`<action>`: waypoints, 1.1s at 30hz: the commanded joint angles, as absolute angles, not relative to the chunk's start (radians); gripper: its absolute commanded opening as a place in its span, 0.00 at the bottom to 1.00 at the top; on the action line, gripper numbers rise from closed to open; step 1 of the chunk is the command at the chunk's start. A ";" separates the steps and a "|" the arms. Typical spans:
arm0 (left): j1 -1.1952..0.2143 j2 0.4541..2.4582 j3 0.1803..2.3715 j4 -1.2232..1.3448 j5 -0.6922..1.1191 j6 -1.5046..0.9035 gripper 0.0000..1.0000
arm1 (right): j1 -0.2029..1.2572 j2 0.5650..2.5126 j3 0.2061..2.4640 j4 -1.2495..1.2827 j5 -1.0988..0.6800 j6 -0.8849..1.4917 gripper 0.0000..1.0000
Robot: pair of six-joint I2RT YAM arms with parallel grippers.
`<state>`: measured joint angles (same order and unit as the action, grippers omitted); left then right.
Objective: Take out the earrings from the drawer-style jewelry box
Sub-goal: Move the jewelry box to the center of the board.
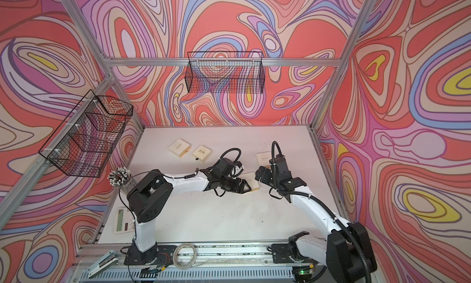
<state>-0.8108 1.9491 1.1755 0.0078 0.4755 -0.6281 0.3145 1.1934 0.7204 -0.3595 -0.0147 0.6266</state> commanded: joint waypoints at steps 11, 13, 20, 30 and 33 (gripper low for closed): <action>-0.766 1.907 1.093 0.126 0.391 -0.793 0.52 | 0.311 1.472 0.781 -0.169 -0.194 0.552 0.86; -0.756 1.923 1.102 0.133 0.408 -0.798 0.47 | 0.311 1.495 0.778 -0.142 -0.212 0.550 0.82; -0.735 1.963 1.137 0.137 0.446 -0.773 0.41 | 0.311 1.560 0.773 -0.115 -0.208 0.552 0.64; -0.770 2.011 1.184 0.142 0.528 -0.754 0.38 | 0.299 1.510 0.710 -0.091 -0.189 0.586 0.56; -0.785 2.019 1.187 0.156 0.523 -0.770 0.38 | 0.278 1.485 0.683 -0.103 -0.186 0.600 0.55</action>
